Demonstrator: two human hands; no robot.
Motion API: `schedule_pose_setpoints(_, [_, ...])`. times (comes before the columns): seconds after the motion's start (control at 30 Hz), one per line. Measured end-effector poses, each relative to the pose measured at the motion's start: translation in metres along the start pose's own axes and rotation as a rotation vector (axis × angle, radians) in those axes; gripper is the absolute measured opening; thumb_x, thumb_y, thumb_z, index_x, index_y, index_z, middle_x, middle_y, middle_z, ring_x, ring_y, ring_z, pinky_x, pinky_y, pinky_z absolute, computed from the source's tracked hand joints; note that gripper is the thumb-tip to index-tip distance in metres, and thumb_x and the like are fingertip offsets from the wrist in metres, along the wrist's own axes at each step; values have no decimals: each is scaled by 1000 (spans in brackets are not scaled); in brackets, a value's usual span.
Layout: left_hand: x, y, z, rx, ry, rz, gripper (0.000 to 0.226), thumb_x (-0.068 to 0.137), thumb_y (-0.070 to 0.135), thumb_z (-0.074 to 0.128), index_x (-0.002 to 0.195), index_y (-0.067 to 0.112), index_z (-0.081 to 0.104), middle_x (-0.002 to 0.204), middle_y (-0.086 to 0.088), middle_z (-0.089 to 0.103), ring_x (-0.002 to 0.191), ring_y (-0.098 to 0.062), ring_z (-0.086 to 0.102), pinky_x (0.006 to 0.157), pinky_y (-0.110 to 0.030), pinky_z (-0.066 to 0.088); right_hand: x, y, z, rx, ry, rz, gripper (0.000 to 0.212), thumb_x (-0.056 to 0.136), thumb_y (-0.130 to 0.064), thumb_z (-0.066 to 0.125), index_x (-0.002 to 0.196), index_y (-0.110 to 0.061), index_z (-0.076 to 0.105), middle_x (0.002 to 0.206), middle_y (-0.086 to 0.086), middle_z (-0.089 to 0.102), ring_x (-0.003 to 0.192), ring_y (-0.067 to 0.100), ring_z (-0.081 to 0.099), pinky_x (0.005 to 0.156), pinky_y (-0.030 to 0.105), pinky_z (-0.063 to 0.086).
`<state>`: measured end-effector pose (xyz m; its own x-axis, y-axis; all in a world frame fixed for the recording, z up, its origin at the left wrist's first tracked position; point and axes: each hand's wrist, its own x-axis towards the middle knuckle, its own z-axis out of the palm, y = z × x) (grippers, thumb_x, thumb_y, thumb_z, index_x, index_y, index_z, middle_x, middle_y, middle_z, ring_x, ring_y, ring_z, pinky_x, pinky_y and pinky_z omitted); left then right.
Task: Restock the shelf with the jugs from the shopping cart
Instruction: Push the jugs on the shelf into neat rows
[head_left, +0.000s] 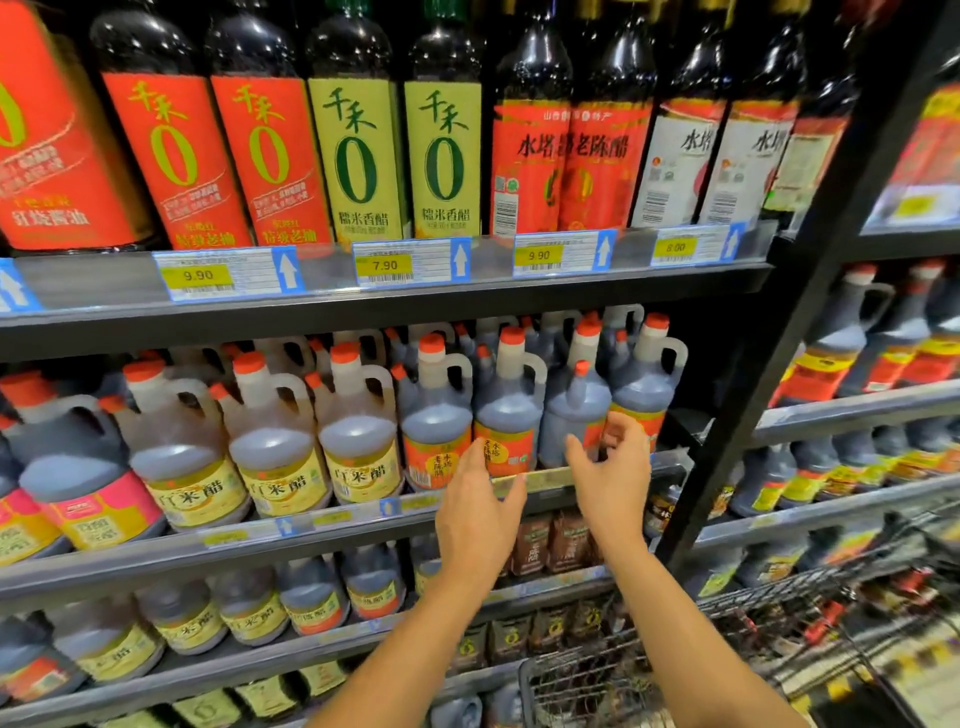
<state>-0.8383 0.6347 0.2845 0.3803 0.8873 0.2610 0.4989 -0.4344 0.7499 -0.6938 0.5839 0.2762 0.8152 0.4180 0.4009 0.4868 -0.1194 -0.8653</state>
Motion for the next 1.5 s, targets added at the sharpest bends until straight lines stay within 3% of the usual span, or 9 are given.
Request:
schedule_pose_setpoints(0.33, [-5, 16, 29, -153, 105, -102, 74, 98, 28, 59, 157, 8, 20, 160, -8, 26, 149, -24, 25, 119, -38, 25, 17, 18, 8, -32, -108, -1, 64, 82, -48, 67, 138, -21, 51, 124, 3, 61, 113, 27, 60, 93, 52, 54])
schedule_pose_setpoints(0.47, [1, 15, 32, -210, 94, -153, 78, 94, 28, 64, 157, 13, 19, 153, -5, 30, 143, -26, 31, 117, -51, 31, 18, 14, 5, -43, -92, 12, 58, 83, -28, 81, 133, -12, 56, 122, 7, 57, 113, 24, 56, 96, 47, 52])
schedule_pose_setpoints(0.6, [-1, 13, 36, -196, 50, -148, 82, 89, 32, 67, 155, 16, 21, 126, 4, 32, 124, -25, 43, 110, -50, 37, 18, 13, 1, 36, -68, 40, 59, 81, -21, 85, 130, -7, 55, 122, 8, 54, 108, 15, 52, 92, 26, 44])
schedule_pose_setpoints(0.67, [-5, 13, 38, -204, 39, -157, 86, 90, 34, 67, 156, 17, 16, 121, 9, 28, 122, -22, 42, 110, -50, 37, 18, 14, 1, 39, -57, 39, 57, 82, -21, 84, 128, -7, 54, 121, 8, 54, 109, 18, 53, 91, 26, 44])
schedule_pose_setpoints(0.8, [-6, 11, 33, -252, 135, -167, 72, 96, 32, 60, 156, 16, 23, 145, 1, 33, 135, -22, 38, 114, -45, 35, 15, 18, 2, 60, -52, -7, 47, 86, -22, 80, 124, -13, 54, 115, 4, 58, 108, 22, 57, 94, 41, 53])
schedule_pose_setpoints(1.0, [-10, 16, 37, -290, 119, -147, 76, 97, 28, 59, 159, 16, 16, 164, 1, 18, 151, -18, 19, 121, -43, 25, 15, 20, 1, 90, -75, 28, 58, 87, -23, 78, 138, -15, 51, 128, -2, 58, 117, 15, 56, 96, 26, 46])
schedule_pose_setpoints(1.1, [-4, 13, 43, -254, 163, -168, 75, 95, 31, 61, 157, 15, 21, 157, -2, 28, 144, -23, 31, 115, -54, 32, 16, 20, 1, 71, -72, 27, 59, 86, -23, 81, 137, -14, 54, 124, 1, 54, 109, 13, 54, 89, 21, 43])
schedule_pose_setpoints(1.33, [8, 15, 50, -314, 391, -236, 40, 92, 23, 68, 128, 13, 53, 110, 4, 47, 102, -16, 51, 101, -54, 43, 15, 25, 4, 70, -53, -6, 56, 82, -24, 83, 127, -13, 53, 119, 2, 55, 111, 19, 55, 92, 28, 49])
schedule_pose_setpoints(1.5, [9, 23, 56, -325, 467, -307, 36, 91, 22, 70, 123, 16, 56, 113, 1, 53, 104, -22, 57, 95, -55, 47, 12, 24, 7, 60, -49, 2, 66, 84, -28, 79, 142, -18, 50, 130, -3, 59, 120, 15, 56, 100, 31, 49])
